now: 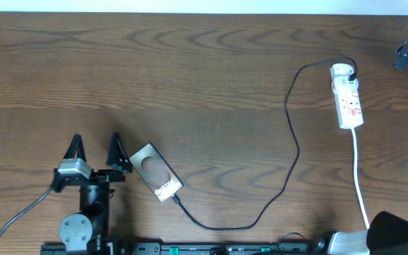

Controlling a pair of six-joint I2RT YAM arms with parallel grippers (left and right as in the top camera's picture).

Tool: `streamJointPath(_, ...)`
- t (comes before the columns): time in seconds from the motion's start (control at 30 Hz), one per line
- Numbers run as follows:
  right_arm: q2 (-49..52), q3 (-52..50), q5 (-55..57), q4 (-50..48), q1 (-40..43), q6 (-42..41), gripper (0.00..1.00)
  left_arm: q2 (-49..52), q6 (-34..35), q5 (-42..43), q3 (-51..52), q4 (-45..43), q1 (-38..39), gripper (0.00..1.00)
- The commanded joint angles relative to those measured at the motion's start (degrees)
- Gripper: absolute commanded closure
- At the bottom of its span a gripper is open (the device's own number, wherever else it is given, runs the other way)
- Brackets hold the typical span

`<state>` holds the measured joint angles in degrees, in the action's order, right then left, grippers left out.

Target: Plug charger to phone and switch on socket

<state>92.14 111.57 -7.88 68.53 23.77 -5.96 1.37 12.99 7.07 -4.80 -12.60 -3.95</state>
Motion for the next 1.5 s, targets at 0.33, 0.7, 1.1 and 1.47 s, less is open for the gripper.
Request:
streamJointPath(0.33, -0.6, 0.1, 0.2, 0.1, -0.2, -0.9, 0.01, -1.3, -12.9, -1.2, 4.6, 10.9, 2.2, 0.11)
streamJointPath(0.7, -0.6, 0.1, 0.2, 0.1, -0.2, -0.9, 0.01, -1.3, -11.2, -2.6, 4.6, 16.6, 2.2, 0.12)
streamJointPath(1.1, -0.6, 0.1, 0.2, 0.1, -0.2, -0.9, 0.01, -1.1, -11.2, -2.2, 4.6, 16.4, 2.1, 0.12)
streamJointPath(1.47, -0.6, 0.1, 0.2, 0.1, -0.2, -0.9, 0.01, -1.1, -11.2, -2.2, 4.6, 16.4, 2.2, 0.12)
